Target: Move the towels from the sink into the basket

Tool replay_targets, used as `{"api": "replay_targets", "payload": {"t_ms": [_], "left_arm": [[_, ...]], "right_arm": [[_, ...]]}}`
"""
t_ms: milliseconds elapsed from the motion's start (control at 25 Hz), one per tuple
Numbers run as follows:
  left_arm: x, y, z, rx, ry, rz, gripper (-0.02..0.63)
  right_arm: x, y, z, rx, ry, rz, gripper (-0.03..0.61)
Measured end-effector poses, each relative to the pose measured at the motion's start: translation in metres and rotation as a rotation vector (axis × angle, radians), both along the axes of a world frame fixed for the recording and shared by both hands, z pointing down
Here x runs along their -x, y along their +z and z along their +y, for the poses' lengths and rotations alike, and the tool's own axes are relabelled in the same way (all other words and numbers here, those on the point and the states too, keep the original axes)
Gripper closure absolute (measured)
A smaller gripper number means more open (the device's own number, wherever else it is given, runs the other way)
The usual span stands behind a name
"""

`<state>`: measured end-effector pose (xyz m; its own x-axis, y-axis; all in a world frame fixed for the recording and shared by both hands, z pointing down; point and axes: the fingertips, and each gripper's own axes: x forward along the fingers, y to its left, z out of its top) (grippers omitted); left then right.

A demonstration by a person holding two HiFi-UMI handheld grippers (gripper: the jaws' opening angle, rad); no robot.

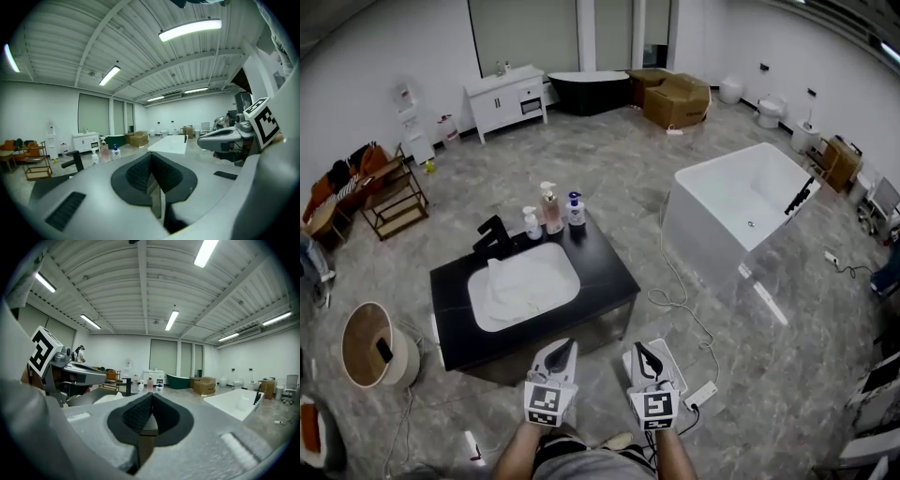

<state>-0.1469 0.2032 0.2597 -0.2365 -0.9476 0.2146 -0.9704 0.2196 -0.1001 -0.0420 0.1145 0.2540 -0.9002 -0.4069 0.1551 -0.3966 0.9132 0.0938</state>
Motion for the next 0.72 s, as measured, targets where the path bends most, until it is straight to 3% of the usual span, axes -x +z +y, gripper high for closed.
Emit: {"api": "replay_targets", "payload": {"t_ms": [720], "left_arm": [[0.237, 0.05, 0.075, 0.05, -0.224, 0.042, 0.604]], "right_arm": [[0.269, 0.052, 0.066, 0.053, -0.261, 0.041, 0.577]]}}
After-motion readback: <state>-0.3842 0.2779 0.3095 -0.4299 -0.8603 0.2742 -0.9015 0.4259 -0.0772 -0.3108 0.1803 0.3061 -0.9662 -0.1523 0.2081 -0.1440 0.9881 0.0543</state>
